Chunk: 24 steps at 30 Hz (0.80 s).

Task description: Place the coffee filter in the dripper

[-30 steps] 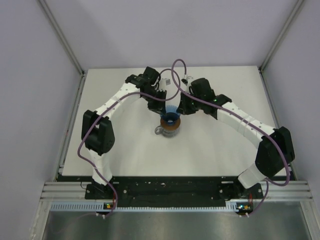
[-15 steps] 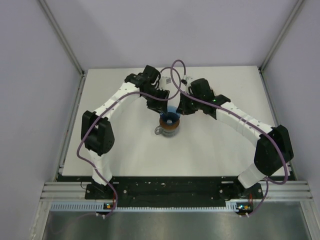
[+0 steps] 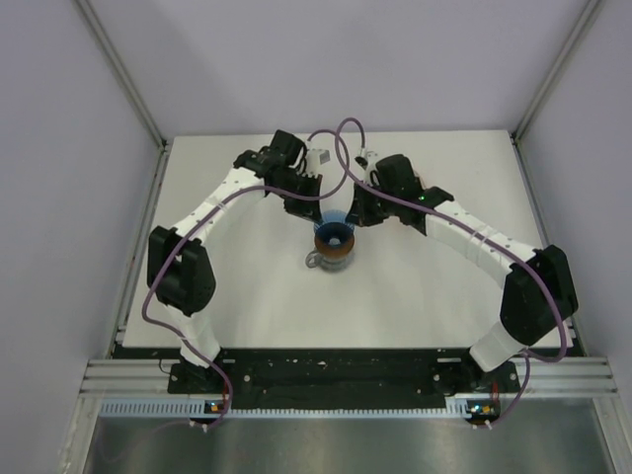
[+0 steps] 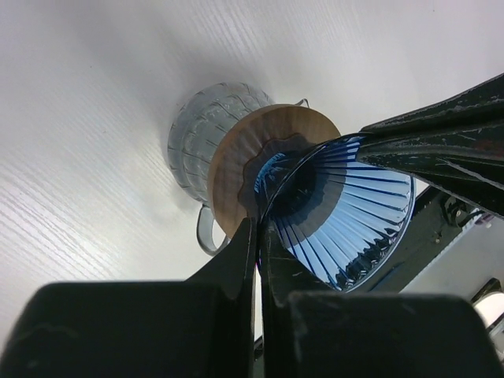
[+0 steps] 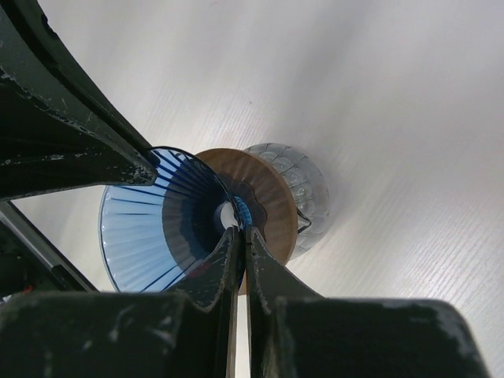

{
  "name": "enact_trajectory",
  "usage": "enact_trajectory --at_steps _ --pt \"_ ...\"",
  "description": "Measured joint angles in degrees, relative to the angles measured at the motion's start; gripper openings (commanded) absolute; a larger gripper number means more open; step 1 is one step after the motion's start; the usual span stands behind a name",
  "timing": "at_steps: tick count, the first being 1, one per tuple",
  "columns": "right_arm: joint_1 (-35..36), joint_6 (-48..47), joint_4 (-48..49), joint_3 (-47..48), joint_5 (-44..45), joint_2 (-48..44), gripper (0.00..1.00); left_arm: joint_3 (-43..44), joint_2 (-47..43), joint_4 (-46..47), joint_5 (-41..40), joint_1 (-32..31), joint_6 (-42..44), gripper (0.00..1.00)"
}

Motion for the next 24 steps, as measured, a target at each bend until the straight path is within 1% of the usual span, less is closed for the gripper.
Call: enact_trajectory --at_steps 3,5,9,14,19,24 --pt "-0.1 0.0 0.8 0.0 -0.1 0.4 0.00 -1.4 -0.5 1.6 0.0 0.2 -0.2 0.00" --pt "-0.1 0.1 1.8 -0.4 -0.2 0.5 0.00 -4.5 -2.3 4.5 -0.2 0.3 -0.3 0.00" --pt "-0.1 0.2 5.8 -3.2 -1.2 0.3 0.00 -10.6 -5.4 10.2 -0.5 0.5 -0.6 0.00" --pt "-0.3 0.7 11.1 -6.9 -2.1 -0.5 0.00 -13.8 -7.2 14.4 -0.6 0.4 -0.5 0.00" --pt "-0.8 1.3 14.7 -9.1 -2.4 -1.0 0.00 -14.1 -7.0 15.8 -0.9 0.4 -0.3 0.00" --pt "-1.2 1.5 15.8 -9.4 -2.5 -0.9 0.00 -14.1 -6.5 17.6 -0.7 0.5 0.1 0.00"
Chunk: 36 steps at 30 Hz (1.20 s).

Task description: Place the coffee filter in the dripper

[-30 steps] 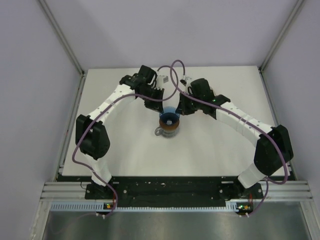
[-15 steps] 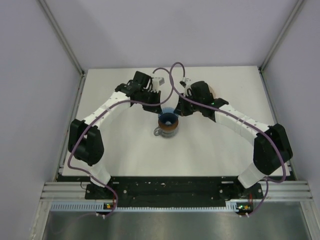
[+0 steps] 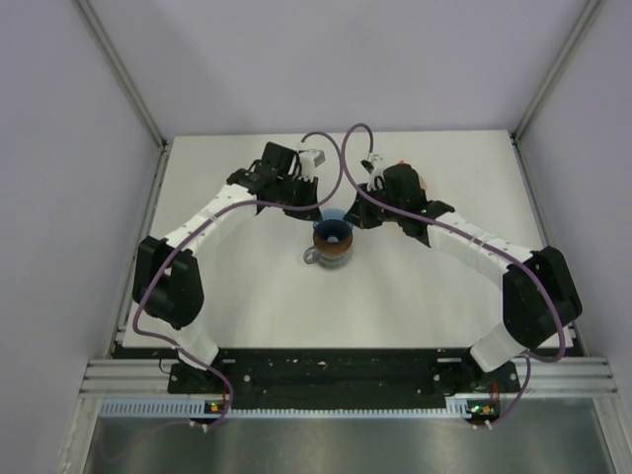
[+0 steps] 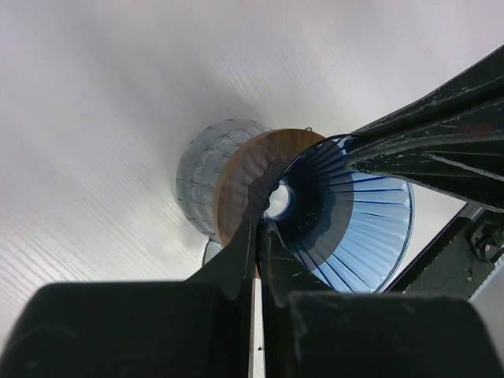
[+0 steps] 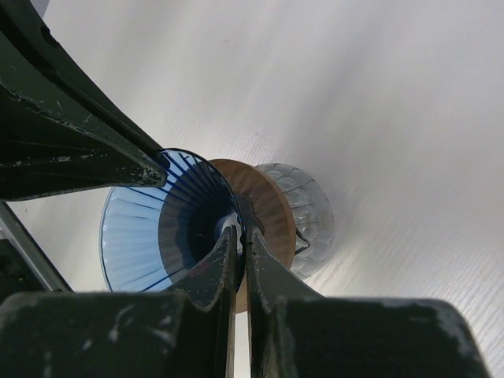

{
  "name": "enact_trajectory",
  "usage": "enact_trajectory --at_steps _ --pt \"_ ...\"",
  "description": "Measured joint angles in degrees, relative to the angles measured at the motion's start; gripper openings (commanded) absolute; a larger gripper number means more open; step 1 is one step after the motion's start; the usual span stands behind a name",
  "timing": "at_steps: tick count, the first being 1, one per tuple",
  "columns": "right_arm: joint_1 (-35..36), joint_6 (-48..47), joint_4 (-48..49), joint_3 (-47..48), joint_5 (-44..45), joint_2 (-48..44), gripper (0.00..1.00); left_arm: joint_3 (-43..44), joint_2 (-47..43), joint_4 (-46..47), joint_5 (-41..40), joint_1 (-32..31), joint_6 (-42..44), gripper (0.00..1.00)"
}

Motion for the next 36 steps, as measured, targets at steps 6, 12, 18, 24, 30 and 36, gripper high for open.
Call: enact_trajectory --at_steps 6,12,18,24,30,36 --pt "-0.1 -0.1 -2.1 1.7 -0.5 0.5 0.00 2.2 0.9 -1.9 0.0 0.0 0.7 0.00" --pt "-0.3 -0.1 -4.4 3.2 -1.9 1.0 0.10 4.2 1.7 -4.7 -0.1 -0.1 1.2 0.06" --pt "-0.2 -0.4 -7.5 4.3 -4.1 1.5 0.23 5.7 2.4 -7.3 0.1 -0.6 3.6 0.27" --pt "-0.2 -0.6 -11.4 7.2 -5.6 2.2 0.44 6.1 2.6 -10.6 -0.1 -1.0 5.4 0.55" --pt "-0.3 -3.2 -14.4 13.7 -7.1 2.2 0.55 10.6 2.6 -12.4 -0.3 -1.0 6.4 0.71" --pt "-4.3 -6.9 -17.3 17.6 -9.7 0.5 0.35 13.7 1.9 -13.7 -0.3 0.3 6.7 0.72"
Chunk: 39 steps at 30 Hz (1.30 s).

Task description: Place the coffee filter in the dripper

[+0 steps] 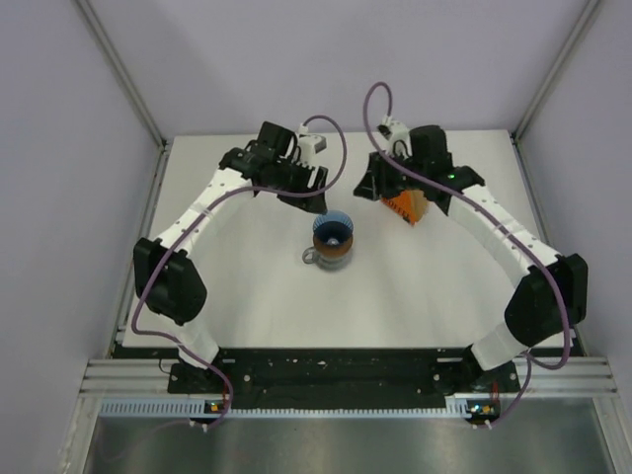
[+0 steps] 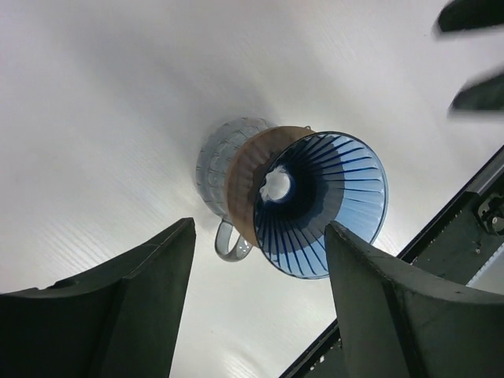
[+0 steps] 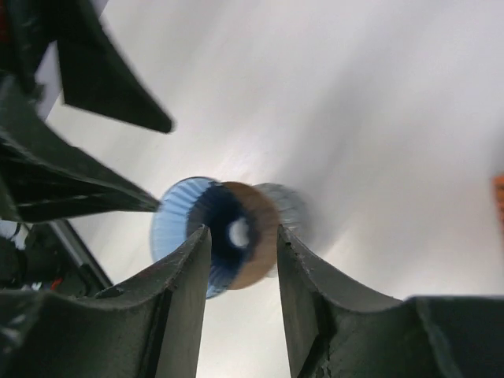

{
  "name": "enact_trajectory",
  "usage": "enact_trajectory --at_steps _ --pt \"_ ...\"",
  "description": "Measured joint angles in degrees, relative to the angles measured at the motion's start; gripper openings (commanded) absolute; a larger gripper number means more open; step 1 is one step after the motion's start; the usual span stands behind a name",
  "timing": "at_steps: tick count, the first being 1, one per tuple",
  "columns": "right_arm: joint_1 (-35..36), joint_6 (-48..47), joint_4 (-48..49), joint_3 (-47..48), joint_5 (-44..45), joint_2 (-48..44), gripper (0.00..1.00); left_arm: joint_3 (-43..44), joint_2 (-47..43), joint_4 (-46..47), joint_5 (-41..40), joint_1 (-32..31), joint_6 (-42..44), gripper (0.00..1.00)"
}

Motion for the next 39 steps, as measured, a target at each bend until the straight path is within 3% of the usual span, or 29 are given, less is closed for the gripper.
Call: enact_trajectory --at_steps 5,10,22,39 --pt "-14.3 -0.3 -0.7 -0.5 0.9 -3.3 0.27 0.2 -1.8 -0.5 -1.3 3.5 0.0 0.73" --pt "-23.8 -1.0 -1.0 -4.1 6.8 -2.5 0.27 0.2 -3.0 -0.9 -2.7 6.8 0.0 0.73" --pt "-23.9 -6.3 -2.0 -5.0 9.5 9.5 0.26 -0.9 -5.6 -0.8 -3.5 8.3 0.0 0.72" --pt "-23.9 -7.0 1.2 -5.3 4.5 14.9 0.22 -1.8 -5.6 -0.5 -3.7 8.4 0.0 0.72"
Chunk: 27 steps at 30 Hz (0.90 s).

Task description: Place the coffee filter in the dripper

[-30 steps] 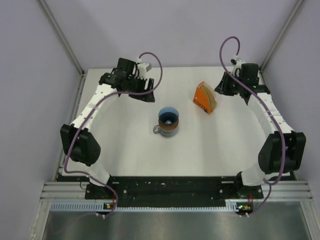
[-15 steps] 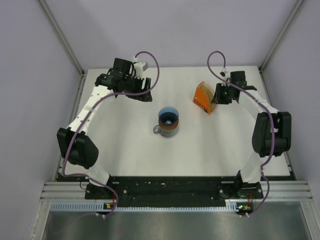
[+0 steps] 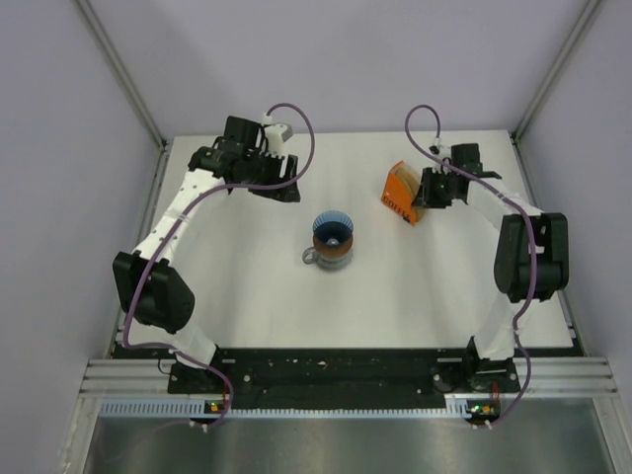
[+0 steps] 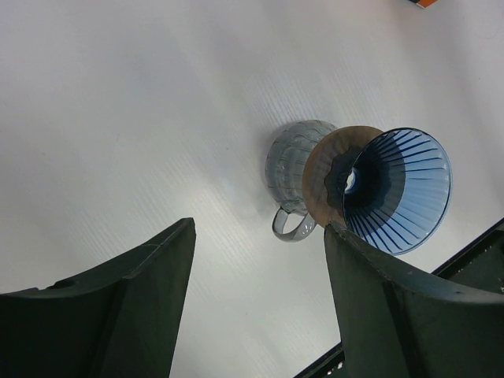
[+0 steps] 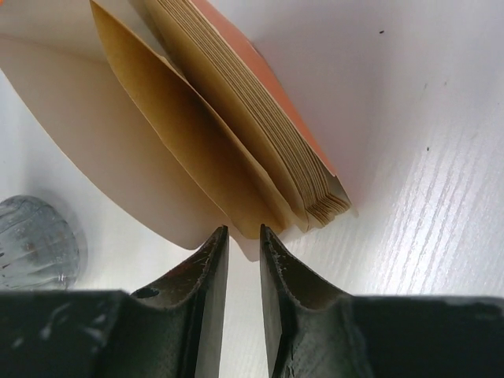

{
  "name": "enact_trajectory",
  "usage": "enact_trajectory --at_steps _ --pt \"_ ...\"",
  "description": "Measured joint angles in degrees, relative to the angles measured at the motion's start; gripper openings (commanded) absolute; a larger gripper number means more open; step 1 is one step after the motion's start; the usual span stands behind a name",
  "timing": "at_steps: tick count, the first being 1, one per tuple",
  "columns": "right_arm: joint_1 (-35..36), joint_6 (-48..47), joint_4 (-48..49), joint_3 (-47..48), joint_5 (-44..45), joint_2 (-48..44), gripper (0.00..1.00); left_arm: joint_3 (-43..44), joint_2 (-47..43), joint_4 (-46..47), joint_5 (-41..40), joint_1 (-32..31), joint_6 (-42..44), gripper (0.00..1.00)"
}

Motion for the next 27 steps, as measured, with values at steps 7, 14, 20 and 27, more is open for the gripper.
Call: enact_trajectory --at_steps 7,14,20,27 --pt "0.3 0.5 1.4 0.0 -1.8 1.0 0.16 0.0 0.0 0.1 0.0 0.1 0.0 0.72" --pt "1.1 0.5 2.2 0.0 -2.0 2.5 0.00 0.0 0.0 0.2 -0.3 0.1 0.0 0.72" --pt "1.4 -0.7 1.0 0.1 -0.3 2.5 0.00 -0.3 0.0 0.3 -0.4 0.1 0.0 0.72" --pt "2.4 -3.4 -2.5 0.1 4.0 -1.9 0.00 -0.4 0.0 0.3 -0.4 0.1 0.0 0.72"
